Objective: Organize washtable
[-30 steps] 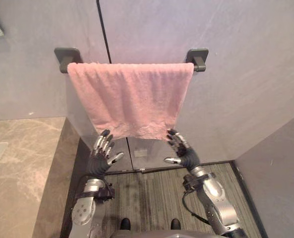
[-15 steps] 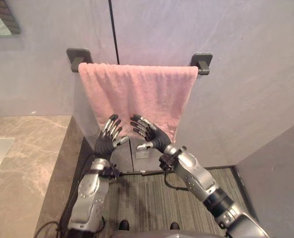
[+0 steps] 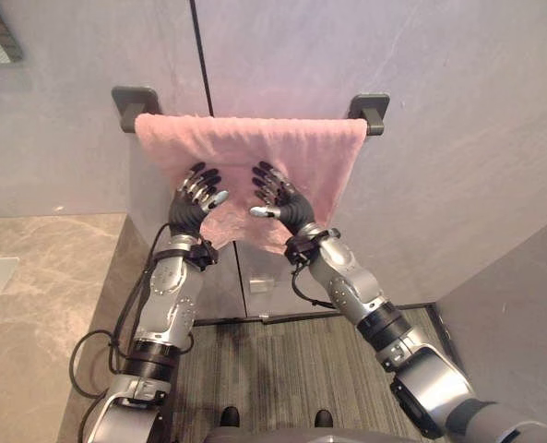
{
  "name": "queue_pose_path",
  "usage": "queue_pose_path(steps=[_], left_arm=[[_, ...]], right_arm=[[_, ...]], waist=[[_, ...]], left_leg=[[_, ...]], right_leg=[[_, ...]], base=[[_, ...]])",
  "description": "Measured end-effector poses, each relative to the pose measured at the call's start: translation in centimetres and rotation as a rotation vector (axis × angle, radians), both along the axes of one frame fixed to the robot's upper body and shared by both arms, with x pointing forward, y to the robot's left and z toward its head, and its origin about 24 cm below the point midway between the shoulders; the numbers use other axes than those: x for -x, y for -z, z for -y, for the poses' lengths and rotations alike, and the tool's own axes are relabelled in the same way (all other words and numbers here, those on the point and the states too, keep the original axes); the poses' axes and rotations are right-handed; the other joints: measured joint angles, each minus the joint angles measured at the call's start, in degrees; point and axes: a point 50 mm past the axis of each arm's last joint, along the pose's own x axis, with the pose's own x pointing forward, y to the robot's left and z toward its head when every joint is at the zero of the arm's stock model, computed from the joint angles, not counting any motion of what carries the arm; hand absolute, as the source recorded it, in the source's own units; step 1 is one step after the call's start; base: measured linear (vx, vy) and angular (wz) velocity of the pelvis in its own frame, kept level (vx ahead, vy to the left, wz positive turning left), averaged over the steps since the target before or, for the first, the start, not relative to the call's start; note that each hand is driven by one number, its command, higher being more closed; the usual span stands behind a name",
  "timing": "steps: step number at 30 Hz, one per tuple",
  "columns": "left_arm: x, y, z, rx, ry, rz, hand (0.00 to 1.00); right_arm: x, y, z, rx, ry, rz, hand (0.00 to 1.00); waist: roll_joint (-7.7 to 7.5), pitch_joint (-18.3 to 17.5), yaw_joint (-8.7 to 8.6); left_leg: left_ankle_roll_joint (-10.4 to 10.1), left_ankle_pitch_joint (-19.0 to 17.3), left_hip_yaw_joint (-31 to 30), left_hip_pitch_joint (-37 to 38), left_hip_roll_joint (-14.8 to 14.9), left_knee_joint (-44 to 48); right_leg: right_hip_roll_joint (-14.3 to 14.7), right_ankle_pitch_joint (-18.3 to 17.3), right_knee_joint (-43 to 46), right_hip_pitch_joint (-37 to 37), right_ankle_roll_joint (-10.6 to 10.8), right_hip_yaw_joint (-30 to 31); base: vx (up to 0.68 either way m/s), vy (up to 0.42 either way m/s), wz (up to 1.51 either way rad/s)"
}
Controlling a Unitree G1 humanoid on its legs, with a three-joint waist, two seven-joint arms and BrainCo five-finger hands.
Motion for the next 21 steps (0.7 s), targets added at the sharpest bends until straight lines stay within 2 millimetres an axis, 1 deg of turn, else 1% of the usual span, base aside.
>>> queue_pose_path(steps=[3,5,6,8,9,11,12,13,15,18,20,21], left_arm=[[0.0,0.0,-0.8,0.010,-0.033,0.000,0.00],[0.2,0.0,-2.1,0.024,-0.080,0.001,0.00],[0.3,0.1,-2.5,0.028,-0.096,-0.001,0.00],[1.3,1.2,-4.2,0.041,-0.162,-0.035,0.00],[1.7,1.6,-4.6,0.043,-0.177,-0.046,0.00],[2.9,3.1,-5.9,0.049,-0.228,-0.102,0.00],[3.6,4.0,-6.6,0.055,-0.259,-0.137,0.00],[4.0,4.5,-6.8,0.058,-0.272,-0.153,0.00],[5.7,6.1,-7.7,0.066,-0.314,-0.215,0.00],[6.7,7.2,-8.0,0.077,-0.332,-0.254,0.00],[7.5,8.1,-8.0,0.088,-0.346,-0.285,0.00],[7.7,8.3,-7.9,0.090,-0.344,-0.292,0.00]], right_arm=[[-0.6,-0.2,1.7,-0.027,0.075,-0.006,0.00],[-0.7,0.3,4.3,-0.052,0.164,-0.022,0.00],[-0.7,0.6,5.0,-0.058,0.187,-0.032,0.00],[-0.3,2.2,7.8,-0.073,0.290,-0.083,0.00],[-0.2,2.6,8.6,-0.074,0.317,-0.097,0.00],[0.8,3.7,11.0,-0.080,0.397,-0.117,0.00],[1.3,4.1,12.0,-0.083,0.429,-0.125,0.00],[1.6,4.4,12.5,-0.085,0.447,-0.131,0.00],[2.8,5.8,14.5,-0.057,0.526,-0.165,0.00],[3.7,7.1,15.5,-0.037,0.565,-0.204,0.00],[4.8,8.4,15.9,-0.007,0.579,-0.244,0.00],[5.0,8.7,15.9,-0.002,0.581,-0.254,0.00]], waist=[[0.02,0.04,-0.04],[0.00,0.12,0.06],[0.01,0.12,0.07],[0.07,0.20,0.03],[0.11,0.22,0.05],[0.47,0.63,0.11],[0.72,0.88,0.05],[0.82,0.95,0.04],[0.84,0.99,0.05],[0.85,1.00,0.08],[0.85,1.00,0.06],[0.85,1.00,0.07]], left_leg=[[-0.01,-0.01,0.08,0.01,0.04,0.00],[0.00,-0.02,0.10,0.01,0.05,0.00],[0.00,-0.03,0.12,0.04,0.04,0.00],[0.02,-0.10,0.21,0.06,0.05,0.00],[0.02,-0.14,0.25,0.07,0.05,-0.01],[0.04,-0.27,0.30,0.17,0.06,-0.01],[0.07,-0.35,0.44,0.26,0.07,-0.01],[0.08,-0.38,0.48,0.27,0.07,-0.01],[0.07,-0.51,0.65,0.31,0.21,-0.01],[0.06,-0.55,0.66,0.29,0.23,-0.01],[0.07,-0.56,0.64,0.28,0.23,-0.01],[0.07,-0.56,0.64,0.28,0.23,-0.01]], right_leg=[[0.04,0.03,-0.07,0.01,-0.04,0.06],[0.04,0.03,-0.08,0.02,-0.04,0.09],[0.04,0.03,-0.09,0.04,-0.04,0.10],[0.04,0.03,-0.18,0.03,-0.04,0.18],[0.05,0.02,-0.19,0.03,-0.04,0.20],[0.06,0.02,-0.23,0.05,-0.04,0.35],[0.07,0.02,-0.24,0.03,-0.04,0.58],[0.09,0.02,-0.25,-0.01,-0.04,0.69],[0.24,0.01,-0.35,-0.03,-0.05,0.99],[0.24,0.01,-0.42,-0.03,-0.05,1.01],[0.24,0.00,-0.43,-0.03,-0.04,1.00],[0.23,0.00,-0.42,-0.03,-0.04,0.99]], base=[[0.00,0.000,0.00],[0.00,0.000,0.00],[0.00,0.000,0.00],[0.00,0.000,0.00],[0.00,0.000,0.00],[0.01,-0.003,-0.05],[0.00,-0.002,-0.07],[0.00,-0.002,-0.07],[0.00,-0.006,-0.04],[0.00,0.000,0.00],[0.00,0.000,0.00],[0.00,0.000,0.00]])
